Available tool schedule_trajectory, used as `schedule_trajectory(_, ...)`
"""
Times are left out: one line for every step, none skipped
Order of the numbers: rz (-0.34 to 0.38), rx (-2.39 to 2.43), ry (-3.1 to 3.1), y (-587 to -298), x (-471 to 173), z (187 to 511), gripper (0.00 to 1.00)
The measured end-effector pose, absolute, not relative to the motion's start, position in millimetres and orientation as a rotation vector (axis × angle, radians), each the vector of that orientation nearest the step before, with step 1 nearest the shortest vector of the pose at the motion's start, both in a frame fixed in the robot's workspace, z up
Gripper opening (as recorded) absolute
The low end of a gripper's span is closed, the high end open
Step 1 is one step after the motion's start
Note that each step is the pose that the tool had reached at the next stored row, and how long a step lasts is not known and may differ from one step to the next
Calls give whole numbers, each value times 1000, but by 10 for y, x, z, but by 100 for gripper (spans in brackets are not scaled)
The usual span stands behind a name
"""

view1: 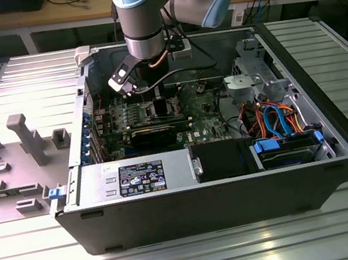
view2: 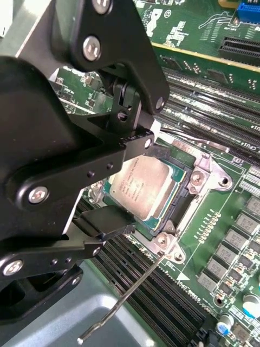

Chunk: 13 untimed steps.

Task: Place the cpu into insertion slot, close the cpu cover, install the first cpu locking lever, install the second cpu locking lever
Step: 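Place the cpu into insertion slot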

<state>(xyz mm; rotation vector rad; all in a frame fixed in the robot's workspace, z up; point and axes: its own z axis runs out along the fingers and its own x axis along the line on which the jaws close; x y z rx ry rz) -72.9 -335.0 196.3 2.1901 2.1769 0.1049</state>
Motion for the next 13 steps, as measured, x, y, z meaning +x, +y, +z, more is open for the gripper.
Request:
schedule_trajectory(105, 2190, 2177, -3349, -729, 1963, 61)
schedule_trajectory(105, 2190, 2177, -3350, -729, 1963, 61)
schedule_trajectory(105, 2190, 2177, -3349, -729, 1963, 61)
schedule_trajectory(105, 2190, 2177, -3350, -729, 1971, 61)
schedule_trajectory(105, 2190, 2177, -3350, -729, 1979, 61)
schedule_trajectory(105, 2190, 2177, -3349, -728, 1981, 61)
schedule_trajectory(105, 2190, 2177, -3349, -728, 1981, 61)
schedule_trajectory(105, 2190, 2177, -3350, -729, 1982, 61)
schedule_trajectory(105, 2190, 2177, -3350, -729, 1981, 61)
schedule_trajectory(105, 2190, 2177, -3350, -729, 1978, 61)
schedule_trajectory(105, 2190, 2177, -3350, -729, 1971, 61)
schedule_trajectory(104, 2190, 2177, -3350, -729, 1963, 61)
schedule_trajectory(104, 2190, 2177, -3351, -729, 1946, 61)
